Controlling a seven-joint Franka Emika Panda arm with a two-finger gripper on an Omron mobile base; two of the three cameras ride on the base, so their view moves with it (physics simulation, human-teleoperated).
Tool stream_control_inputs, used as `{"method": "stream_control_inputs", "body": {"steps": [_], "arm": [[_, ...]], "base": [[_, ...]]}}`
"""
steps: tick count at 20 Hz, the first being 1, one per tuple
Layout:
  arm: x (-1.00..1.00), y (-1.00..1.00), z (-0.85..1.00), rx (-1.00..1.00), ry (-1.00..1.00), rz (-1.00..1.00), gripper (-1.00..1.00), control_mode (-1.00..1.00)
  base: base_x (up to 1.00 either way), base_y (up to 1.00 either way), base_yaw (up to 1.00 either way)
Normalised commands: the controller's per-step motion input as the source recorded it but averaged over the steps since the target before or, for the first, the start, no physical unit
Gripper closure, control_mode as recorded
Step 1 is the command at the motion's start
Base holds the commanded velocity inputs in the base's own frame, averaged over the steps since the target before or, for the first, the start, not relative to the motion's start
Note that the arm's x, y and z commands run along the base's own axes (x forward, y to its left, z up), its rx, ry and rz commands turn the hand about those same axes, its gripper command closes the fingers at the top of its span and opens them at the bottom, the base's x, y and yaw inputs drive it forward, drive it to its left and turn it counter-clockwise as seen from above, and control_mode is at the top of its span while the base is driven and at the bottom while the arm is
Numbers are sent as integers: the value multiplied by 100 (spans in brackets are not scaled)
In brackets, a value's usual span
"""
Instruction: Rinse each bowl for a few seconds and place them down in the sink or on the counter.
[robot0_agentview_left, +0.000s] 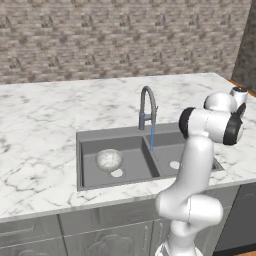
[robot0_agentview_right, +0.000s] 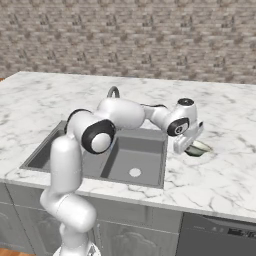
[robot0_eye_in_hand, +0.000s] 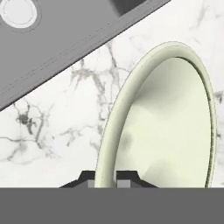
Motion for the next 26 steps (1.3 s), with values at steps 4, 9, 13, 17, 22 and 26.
{"method": "stream_control_inputs", "body": {"steps": [4,9,13,17,22,26], "arm": [[-73,57,27,0,0,47,100,-100],[-55,74,9,-3,-5,55,100,-100],[-16,95,3,-1,-17,53,100,-100],[1,92,20,0,-15,48,100,-100],[3,95,2,0,-3,51,100,-100],[0,79,0,0,0,38,100,-100]], "base": [[0,0,0],[0,0,0],[0,0,0],[0,0,0],[0,0,0],[0,0,0]]}}
